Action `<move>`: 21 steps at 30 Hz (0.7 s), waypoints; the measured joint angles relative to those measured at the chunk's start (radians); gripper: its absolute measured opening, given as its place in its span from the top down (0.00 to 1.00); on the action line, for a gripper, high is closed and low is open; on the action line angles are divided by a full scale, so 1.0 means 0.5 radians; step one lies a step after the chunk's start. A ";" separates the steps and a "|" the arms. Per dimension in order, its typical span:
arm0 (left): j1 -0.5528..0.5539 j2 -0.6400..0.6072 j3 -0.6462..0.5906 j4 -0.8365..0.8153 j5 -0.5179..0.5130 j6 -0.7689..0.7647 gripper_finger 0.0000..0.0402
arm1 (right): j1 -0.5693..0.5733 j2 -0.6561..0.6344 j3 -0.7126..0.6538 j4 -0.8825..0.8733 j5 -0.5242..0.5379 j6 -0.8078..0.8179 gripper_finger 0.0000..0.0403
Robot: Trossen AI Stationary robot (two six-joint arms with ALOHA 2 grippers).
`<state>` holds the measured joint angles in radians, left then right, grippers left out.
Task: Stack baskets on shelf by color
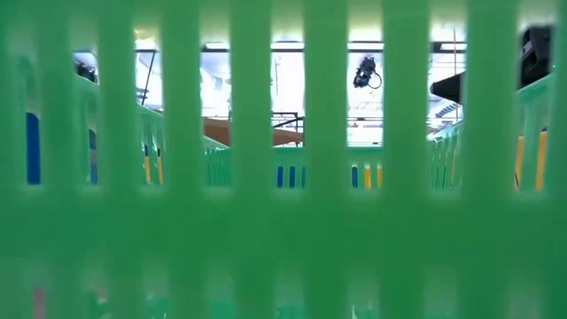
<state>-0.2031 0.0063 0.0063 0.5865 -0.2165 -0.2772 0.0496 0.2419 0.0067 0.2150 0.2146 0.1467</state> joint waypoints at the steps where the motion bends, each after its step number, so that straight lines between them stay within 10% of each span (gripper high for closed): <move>1: -0.001 0.000 0.001 0.000 0.000 0.000 0.92 | 0.000 0.000 0.000 0.000 0.000 0.000 0.94; 21: 0.000 0.000 0.000 0.002 0.000 -0.001 0.93 | 0.000 0.000 -0.001 0.000 0.000 0.000 0.94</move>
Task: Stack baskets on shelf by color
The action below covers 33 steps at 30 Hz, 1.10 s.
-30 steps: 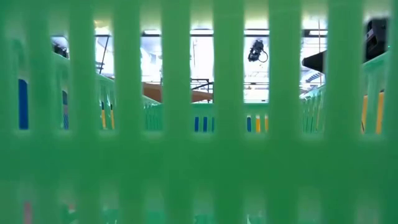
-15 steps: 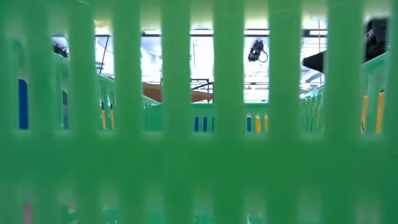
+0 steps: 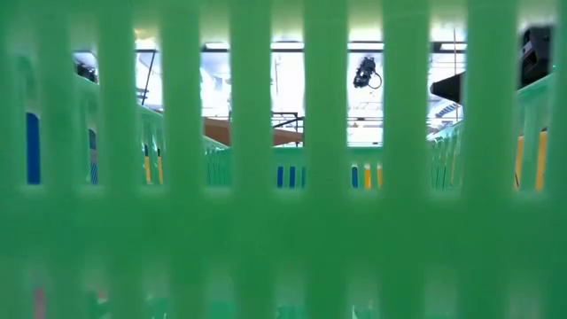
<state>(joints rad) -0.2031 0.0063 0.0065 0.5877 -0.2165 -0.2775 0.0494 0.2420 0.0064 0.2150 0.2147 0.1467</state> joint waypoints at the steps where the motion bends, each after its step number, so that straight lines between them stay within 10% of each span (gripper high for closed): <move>1: 0.000 0.000 0.000 0.000 0.000 0.000 0.93 | 0.000 0.000 0.000 0.000 0.000 0.000 0.94; 16: 0.000 0.000 0.000 -0.383 0.291 0.017 0.94 | 0.000 0.000 0.000 0.000 0.000 -0.032 0.94; 33: 0.001 0.000 0.000 -0.770 0.124 0.075 0.93 | 0.001 -0.001 0.001 0.217 0.000 -0.037 0.94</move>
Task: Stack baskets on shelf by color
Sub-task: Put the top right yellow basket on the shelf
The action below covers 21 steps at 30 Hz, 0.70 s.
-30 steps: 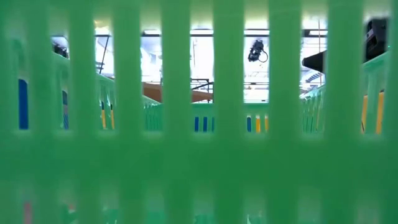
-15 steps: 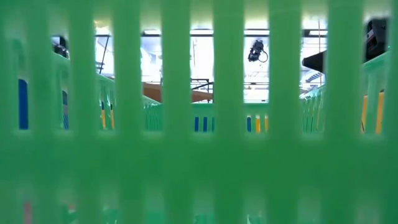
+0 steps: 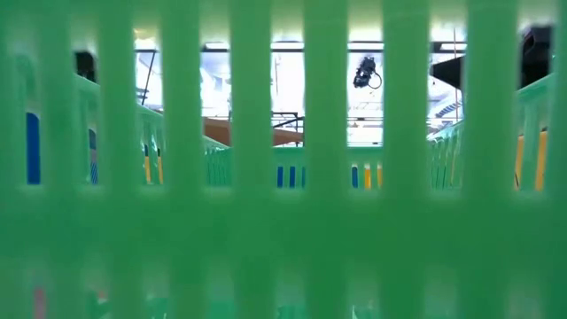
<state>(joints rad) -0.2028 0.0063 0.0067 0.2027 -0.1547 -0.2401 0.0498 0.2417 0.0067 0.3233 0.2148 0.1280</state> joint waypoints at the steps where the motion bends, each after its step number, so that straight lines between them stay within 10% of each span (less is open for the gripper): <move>1: -0.001 0.000 0.000 -0.001 0.000 -0.022 0.94 | -0.001 0.001 -0.001 -0.005 0.000 0.000 0.94; 21: -0.006 0.024 0.000 -0.019 -0.064 0.044 0.72 | -0.001 0.038 0.000 0.266 -0.006 -0.088 0.94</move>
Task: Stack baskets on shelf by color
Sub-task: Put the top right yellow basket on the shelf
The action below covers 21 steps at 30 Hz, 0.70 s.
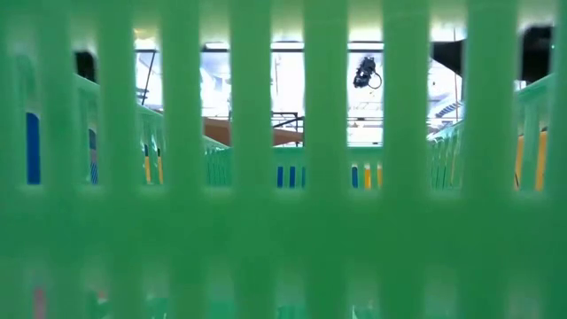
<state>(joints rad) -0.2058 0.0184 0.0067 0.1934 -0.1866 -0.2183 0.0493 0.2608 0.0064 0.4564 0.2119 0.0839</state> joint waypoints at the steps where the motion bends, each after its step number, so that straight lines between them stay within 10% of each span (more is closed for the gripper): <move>1: 0.000 0.015 0.000 0.001 -0.023 0.018 0.70 | 0.000 0.017 0.000 -0.001 -0.020 0.031 0.94; 11: -0.002 0.107 0.001 0.058 -0.078 0.122 0.60 | 0.082 0.584 0.403 -0.092 -0.086 0.071 0.80; 21: -0.002 0.106 0.032 -0.033 -0.076 0.136 0.60 | 0.151 1.721 1.615 -1.269 0.115 0.055 0.74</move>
<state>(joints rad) -0.2066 0.0715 0.0226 0.1768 -0.2244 -0.1504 0.1250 1.1211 0.8138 -0.1783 0.2695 0.1115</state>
